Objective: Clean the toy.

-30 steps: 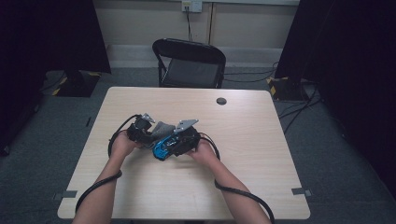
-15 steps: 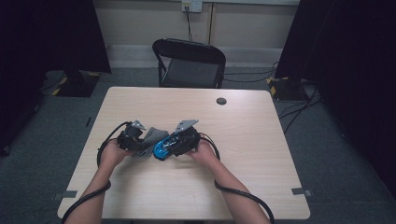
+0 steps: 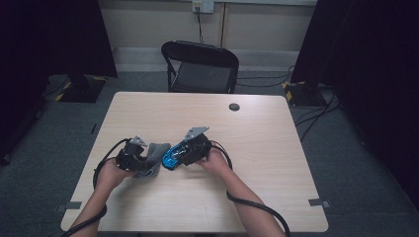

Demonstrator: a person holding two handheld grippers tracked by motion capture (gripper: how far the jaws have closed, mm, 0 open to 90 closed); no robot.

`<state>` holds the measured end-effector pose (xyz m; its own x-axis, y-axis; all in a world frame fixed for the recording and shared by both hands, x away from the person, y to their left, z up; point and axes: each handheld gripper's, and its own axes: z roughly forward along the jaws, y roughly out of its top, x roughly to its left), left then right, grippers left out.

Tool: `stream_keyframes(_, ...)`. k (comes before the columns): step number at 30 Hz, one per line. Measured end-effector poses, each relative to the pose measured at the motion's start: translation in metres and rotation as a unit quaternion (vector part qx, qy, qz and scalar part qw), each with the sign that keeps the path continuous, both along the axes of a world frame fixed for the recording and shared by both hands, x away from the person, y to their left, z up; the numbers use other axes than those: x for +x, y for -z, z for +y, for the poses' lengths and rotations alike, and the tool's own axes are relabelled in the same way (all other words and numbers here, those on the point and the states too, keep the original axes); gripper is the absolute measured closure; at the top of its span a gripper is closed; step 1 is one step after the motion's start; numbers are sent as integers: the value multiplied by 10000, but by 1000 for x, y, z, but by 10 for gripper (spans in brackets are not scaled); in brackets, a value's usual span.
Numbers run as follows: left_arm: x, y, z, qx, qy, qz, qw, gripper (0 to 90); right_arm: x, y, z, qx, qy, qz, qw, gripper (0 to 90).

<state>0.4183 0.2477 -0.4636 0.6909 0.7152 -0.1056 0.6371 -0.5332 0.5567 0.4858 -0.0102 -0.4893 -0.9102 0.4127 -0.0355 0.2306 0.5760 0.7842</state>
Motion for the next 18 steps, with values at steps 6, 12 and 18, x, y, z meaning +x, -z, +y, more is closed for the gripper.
stream_keyframes(6, -11, -6, 13, -36, -79, -83, 9999, 735, 1, 0, 0, -12, 6, 14, 10000, 132)
stream_keyframes(12, -14, -12, 18, -37, -124, -221, 9997, 724, 1, 0, -1, 25, 5, 20, 10000, 129)
stream_keyframes(18, -13, -9, 15, 24, -44, -239, 9997, 719, 1, -1, 0, -10, 29, 35, 10000, 129)
